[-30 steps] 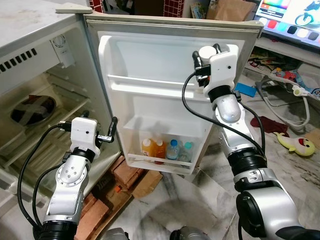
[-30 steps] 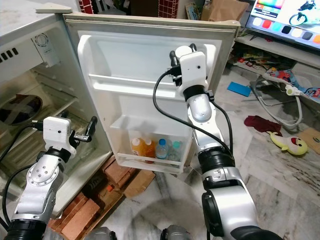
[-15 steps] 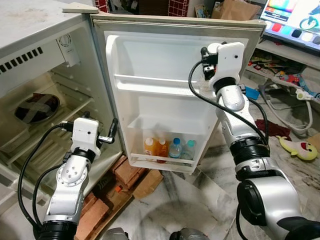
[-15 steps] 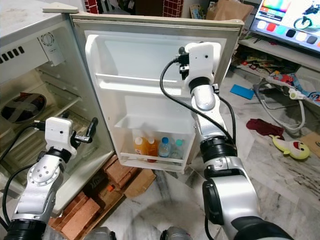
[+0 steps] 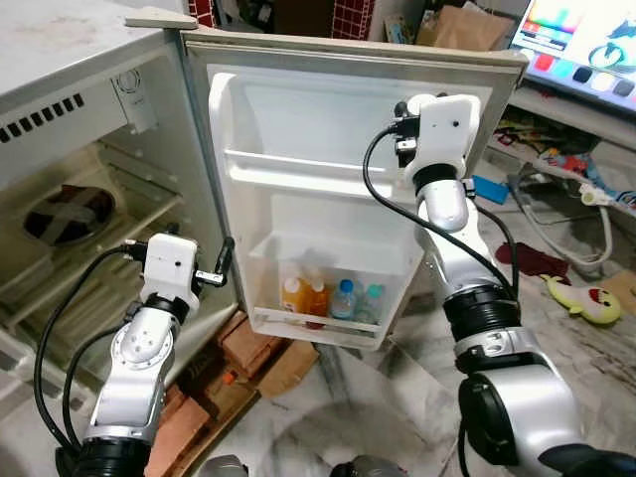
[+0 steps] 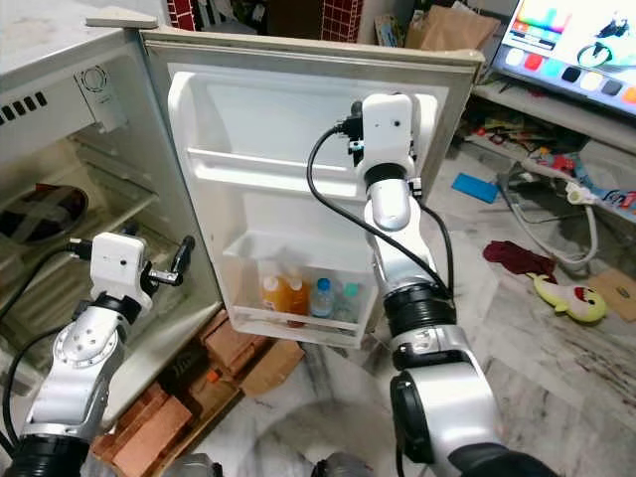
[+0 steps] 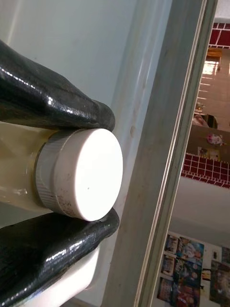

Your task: Restocking fridge

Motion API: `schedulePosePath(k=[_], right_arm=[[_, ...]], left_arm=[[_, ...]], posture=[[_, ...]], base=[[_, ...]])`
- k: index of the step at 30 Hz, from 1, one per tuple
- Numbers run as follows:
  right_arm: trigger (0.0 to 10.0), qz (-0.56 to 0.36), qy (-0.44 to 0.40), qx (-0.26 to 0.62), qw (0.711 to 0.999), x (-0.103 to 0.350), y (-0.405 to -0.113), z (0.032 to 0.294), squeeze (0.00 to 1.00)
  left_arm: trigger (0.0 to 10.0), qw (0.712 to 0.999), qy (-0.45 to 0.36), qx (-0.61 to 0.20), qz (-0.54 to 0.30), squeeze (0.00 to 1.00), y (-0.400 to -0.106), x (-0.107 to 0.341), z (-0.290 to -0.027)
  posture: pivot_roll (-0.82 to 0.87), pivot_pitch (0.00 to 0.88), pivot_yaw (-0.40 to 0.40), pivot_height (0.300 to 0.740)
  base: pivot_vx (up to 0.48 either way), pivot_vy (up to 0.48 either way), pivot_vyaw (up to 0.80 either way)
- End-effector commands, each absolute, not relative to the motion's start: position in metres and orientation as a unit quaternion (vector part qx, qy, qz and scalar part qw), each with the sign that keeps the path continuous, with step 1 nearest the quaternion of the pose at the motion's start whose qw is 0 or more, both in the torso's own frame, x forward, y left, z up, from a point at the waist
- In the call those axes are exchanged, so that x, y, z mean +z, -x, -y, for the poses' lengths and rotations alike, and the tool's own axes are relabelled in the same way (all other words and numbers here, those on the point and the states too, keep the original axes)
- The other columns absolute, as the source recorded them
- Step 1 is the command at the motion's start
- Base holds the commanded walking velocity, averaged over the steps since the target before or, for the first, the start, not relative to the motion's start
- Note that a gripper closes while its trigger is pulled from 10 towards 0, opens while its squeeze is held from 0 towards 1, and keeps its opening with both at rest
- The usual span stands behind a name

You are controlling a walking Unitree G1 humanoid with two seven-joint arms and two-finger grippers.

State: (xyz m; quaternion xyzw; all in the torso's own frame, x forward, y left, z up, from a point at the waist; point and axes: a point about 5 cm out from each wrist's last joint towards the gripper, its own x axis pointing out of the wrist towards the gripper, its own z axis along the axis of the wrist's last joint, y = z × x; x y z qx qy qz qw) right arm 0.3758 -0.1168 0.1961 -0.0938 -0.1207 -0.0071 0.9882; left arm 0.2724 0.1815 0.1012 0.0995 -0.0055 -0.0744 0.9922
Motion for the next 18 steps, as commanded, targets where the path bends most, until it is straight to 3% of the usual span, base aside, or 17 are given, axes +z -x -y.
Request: schedulePosePath(k=[1,5,6,7,18], right_arm=[[10.0,-0.057,0.110,-0.021,0.992,0.119,-0.362,0.128,0.00],[10.0,-0.044,0.110,-0.032,0.992,0.124,-0.364,0.135,0.00],[10.0,-0.041,0.115,-0.042,0.992,0.126,-0.365,0.139,0.63],[10.0,-0.038,0.117,-0.045,0.991,0.128,-0.365,0.141,0.98],[10.0,0.061,0.122,-0.078,0.988,0.165,-0.369,0.154,1.00]], left_arm=[[10.0,0.991,-0.107,-0.083,0.003,0.00,-0.273,0.102,-0.181],[10.0,0.991,-0.108,-0.083,0.003,0.00,-0.274,0.103,-0.181],[10.0,0.991,-0.108,-0.084,0.003,0.00,-0.274,0.103,-0.180],[10.0,0.991,-0.108,-0.084,0.003,0.00,-0.274,0.102,-0.179],[10.0,0.990,-0.111,-0.087,0.001,0.00,-0.273,0.102,-0.178]], posture=[[0.03,0.062,-0.006,0.740],[0.03,0.061,-0.006,0.740],[0.03,0.062,-0.006,0.740],[0.03,0.061,-0.006,0.740],[0.03,0.060,-0.004,0.740]], base=[[0.000,0.000,0.00],[0.000,0.000,0.00],[0.000,0.000,0.00],[0.000,0.000,0.00],[0.000,0.000,0.00]])
